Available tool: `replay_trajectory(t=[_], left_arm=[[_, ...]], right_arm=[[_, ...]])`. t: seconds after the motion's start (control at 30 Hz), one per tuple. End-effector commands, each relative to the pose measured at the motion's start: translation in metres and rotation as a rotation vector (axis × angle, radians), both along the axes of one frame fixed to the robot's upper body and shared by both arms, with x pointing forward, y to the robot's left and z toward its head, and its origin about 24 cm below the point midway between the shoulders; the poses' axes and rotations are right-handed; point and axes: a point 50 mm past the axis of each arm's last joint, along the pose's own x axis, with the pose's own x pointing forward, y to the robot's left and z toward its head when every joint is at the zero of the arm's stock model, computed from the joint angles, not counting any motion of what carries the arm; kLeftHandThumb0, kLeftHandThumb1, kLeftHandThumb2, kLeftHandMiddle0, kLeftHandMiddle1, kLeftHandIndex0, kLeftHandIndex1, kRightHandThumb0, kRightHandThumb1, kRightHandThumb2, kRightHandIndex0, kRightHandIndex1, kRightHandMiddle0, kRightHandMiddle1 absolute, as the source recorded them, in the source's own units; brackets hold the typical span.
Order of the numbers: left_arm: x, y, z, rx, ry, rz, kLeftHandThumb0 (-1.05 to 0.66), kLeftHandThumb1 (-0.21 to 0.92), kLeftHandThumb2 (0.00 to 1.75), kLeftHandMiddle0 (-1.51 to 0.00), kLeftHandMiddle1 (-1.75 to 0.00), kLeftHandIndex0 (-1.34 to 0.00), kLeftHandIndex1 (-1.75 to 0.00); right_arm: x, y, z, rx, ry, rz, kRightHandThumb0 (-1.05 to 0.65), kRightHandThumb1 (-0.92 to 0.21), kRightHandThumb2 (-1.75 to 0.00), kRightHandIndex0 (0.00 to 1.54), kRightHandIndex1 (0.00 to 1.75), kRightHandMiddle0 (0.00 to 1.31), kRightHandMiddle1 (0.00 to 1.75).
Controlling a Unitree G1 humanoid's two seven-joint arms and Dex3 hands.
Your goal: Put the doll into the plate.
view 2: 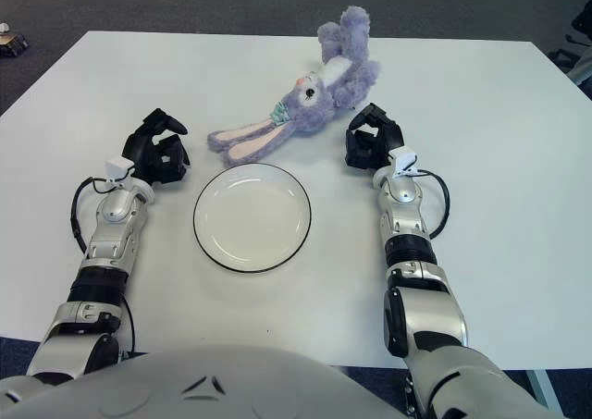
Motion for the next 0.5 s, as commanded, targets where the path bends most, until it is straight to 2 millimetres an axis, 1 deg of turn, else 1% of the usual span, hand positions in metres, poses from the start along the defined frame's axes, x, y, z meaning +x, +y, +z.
replay_trajectory(t=[0.0, 0.07, 0.17, 0.33, 0.47], left_arm=[[-0.017, -0.005, -0.034, -0.033, 0.124, 0.028, -0.46, 0.37, 1.24, -0.98, -1.75, -0.57, -1.75], [-0.017, -0.007, -0.034, -0.036, 0.125, 0.030, -0.46, 0.38, 1.24, -0.97, -1.75, -0.56, -1.75], [-0.017, -0.009, -0.034, -0.041, 0.129, 0.032, -0.46, 0.38, 1.24, -0.97, -1.75, -0.56, -1.75], [-0.017, -0.012, -0.034, -0.048, 0.140, 0.037, -0.46, 0.38, 1.24, -0.96, -1.75, -0.56, -1.75], [-0.017, -0.013, -0.034, -0.056, 0.154, 0.038, -0.46, 0.38, 1.24, -0.95, -1.75, -0.56, -1.75]], right_arm=[[-0.019, -0.003, -0.023, -0.054, 0.037, 0.017, -0.43, -0.48, -1.11, 0.97, 1.75, 0.49, 1.75], [-0.020, -0.004, -0.015, -0.124, -0.025, 0.035, -0.42, -0.52, -1.05, 0.91, 1.75, 0.45, 1.75], [-0.021, -0.005, -0.009, -0.195, -0.080, 0.042, -0.41, -0.56, -1.01, 0.86, 1.75, 0.43, 1.75], [-0.024, -0.006, -0.004, -0.286, -0.144, 0.036, -0.40, -0.61, -0.94, 0.77, 1.72, 0.39, 1.75], [-0.025, -0.007, 0.001, -0.359, -0.187, 0.013, -0.39, -0.63, -0.92, 0.72, 1.70, 0.37, 1.75]])
